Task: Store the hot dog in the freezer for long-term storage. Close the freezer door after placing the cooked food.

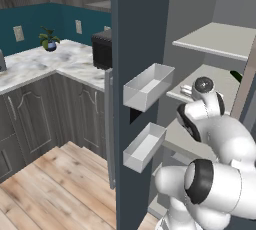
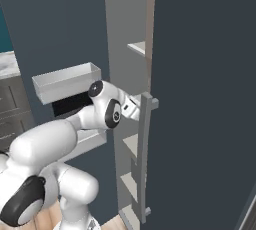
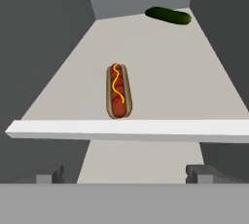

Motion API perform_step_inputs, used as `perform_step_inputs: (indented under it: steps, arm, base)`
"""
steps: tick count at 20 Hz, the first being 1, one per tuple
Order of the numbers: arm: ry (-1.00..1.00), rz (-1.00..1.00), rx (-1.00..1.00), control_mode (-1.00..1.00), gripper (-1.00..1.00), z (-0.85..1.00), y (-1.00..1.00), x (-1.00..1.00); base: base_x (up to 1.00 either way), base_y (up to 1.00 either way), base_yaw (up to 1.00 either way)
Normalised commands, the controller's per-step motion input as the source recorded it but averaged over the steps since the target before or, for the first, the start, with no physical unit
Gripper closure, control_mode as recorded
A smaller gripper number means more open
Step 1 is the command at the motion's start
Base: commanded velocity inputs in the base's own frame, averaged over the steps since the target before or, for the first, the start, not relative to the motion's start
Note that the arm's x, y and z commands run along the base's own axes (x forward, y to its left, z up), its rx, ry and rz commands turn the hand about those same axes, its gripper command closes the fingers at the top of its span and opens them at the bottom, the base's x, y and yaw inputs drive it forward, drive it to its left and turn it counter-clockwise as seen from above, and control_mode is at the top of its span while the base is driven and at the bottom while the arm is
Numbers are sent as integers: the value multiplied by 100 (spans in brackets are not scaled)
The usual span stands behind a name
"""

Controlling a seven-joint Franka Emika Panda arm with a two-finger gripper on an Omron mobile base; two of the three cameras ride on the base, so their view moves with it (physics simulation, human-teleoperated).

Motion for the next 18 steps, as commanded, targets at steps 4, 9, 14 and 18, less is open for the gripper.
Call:
perform_step_inputs:
  steps: [4,9,14,18]
  arm:
    - [0,0,2,-100,-100,17,16,-49]
    - [0,4,3,-100,-100,19,18,-57]
    - [6,6,9,-100,-100,42,15,-33]
    - [19,3,5,-100,-100,38,29,-36]
  base:
    - [0,0,0]
    - [0,0,0]
    - [0,0,0]
    - [0,0,0]
